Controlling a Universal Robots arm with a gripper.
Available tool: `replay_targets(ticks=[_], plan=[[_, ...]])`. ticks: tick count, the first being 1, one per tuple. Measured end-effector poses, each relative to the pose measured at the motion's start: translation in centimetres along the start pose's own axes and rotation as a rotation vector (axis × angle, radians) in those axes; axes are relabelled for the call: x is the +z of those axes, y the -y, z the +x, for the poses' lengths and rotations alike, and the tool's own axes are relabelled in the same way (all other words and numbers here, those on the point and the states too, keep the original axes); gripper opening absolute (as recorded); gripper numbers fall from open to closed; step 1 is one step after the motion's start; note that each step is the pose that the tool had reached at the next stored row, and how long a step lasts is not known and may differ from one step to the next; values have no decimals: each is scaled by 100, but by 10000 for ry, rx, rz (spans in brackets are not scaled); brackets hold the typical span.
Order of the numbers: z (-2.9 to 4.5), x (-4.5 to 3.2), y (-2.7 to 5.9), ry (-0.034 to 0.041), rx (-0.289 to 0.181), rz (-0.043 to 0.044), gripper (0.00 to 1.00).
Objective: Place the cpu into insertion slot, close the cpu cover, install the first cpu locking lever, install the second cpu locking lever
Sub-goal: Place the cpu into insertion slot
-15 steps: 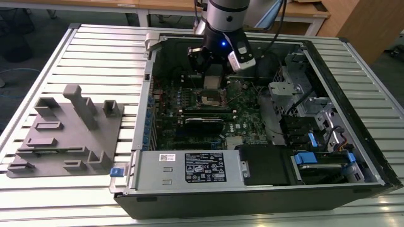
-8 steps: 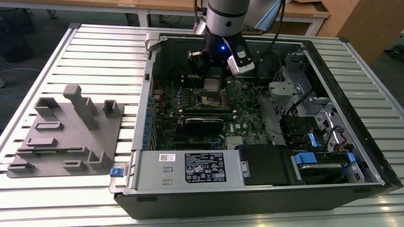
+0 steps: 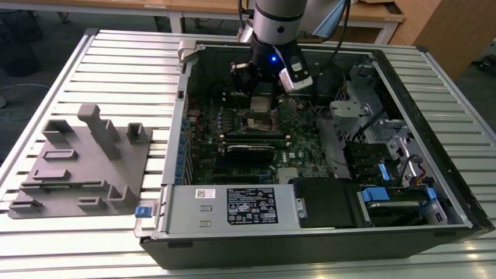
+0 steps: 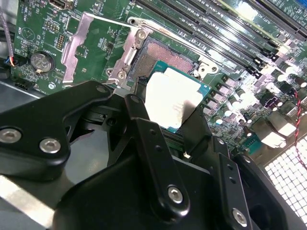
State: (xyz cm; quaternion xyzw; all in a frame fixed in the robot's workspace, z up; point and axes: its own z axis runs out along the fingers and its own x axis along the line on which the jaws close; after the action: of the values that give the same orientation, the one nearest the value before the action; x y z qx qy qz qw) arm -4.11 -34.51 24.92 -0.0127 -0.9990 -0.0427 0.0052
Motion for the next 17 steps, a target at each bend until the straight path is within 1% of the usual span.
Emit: replay_targets(ticks=[5, 11, 17], plan=[[-1, 6, 0, 1, 0, -2, 54], [-2, 77, 6, 2, 0, 47, 54], [-2, 77, 7, 4, 29, 49, 54]])
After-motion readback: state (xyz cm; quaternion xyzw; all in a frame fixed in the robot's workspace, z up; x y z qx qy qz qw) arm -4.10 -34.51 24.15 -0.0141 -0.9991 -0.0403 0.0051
